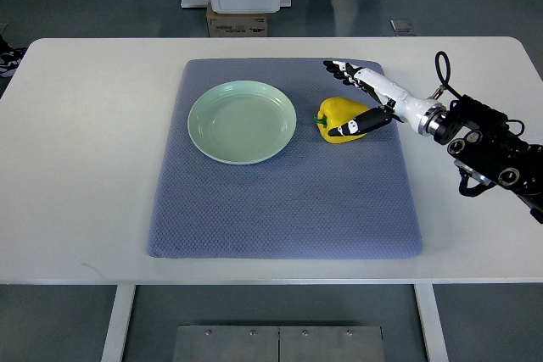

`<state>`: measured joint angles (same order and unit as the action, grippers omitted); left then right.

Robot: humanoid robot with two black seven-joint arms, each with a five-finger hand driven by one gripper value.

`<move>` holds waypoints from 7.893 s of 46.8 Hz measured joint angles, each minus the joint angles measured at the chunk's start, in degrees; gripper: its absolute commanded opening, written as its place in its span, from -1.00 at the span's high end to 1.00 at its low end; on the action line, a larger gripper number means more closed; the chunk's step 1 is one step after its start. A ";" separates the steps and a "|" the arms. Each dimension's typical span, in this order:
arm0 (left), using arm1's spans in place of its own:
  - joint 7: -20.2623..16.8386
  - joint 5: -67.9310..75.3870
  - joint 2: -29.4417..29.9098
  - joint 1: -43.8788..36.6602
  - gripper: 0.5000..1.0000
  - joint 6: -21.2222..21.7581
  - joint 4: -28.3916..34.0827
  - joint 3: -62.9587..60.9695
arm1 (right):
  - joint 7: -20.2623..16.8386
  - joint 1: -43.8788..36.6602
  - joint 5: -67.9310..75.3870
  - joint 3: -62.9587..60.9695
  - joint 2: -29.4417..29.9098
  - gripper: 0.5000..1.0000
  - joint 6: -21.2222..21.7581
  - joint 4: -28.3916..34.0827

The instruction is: Place yellow pepper on plate with right hand

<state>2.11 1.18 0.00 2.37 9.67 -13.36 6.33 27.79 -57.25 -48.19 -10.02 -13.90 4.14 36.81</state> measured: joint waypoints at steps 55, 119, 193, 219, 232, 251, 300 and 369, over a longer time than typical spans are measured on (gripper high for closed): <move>0.00 -0.03 0.00 0.00 -1.00 0.00 0.00 0.00 | -0.26 -0.51 -0.24 6.88 2.48 -0.30 -2.38 -5.14; 0.00 -0.02 0.00 0.00 -1.00 0.00 0.00 0.00 | -9.74 -4.90 6.05 -1.68 5.90 1.00 -1.59 7.84; 0.00 -0.02 0.00 0.00 -1.00 0.00 0.00 0.00 | -21.02 -4.68 4.85 2.01 13.90 1.00 -6.70 7.40; 0.00 -0.02 0.00 0.00 -1.00 0.00 0.00 0.00 | -20.57 -3.86 5.08 2.00 13.90 0.37 -6.87 7.40; 0.00 -0.02 0.00 0.00 -1.00 0.00 0.00 0.00 | -20.50 -3.75 5.22 1.85 13.90 -0.63 -6.87 7.40; 0.00 0.00 0.00 0.00 -1.00 0.00 0.00 0.00 | -20.30 -3.06 5.39 0.06 13.90 -0.95 -6.95 7.31; -0.01 -0.04 0.00 0.00 -1.00 0.00 0.00 0.00 | -17.33 7.87 7.39 -29.89 10.77 -0.98 -6.87 8.74; -0.01 -0.01 0.00 0.00 -1.00 0.00 0.00 0.00 | -17.49 33.56 22.57 -63.92 6.19 -1.00 -0.38 18.77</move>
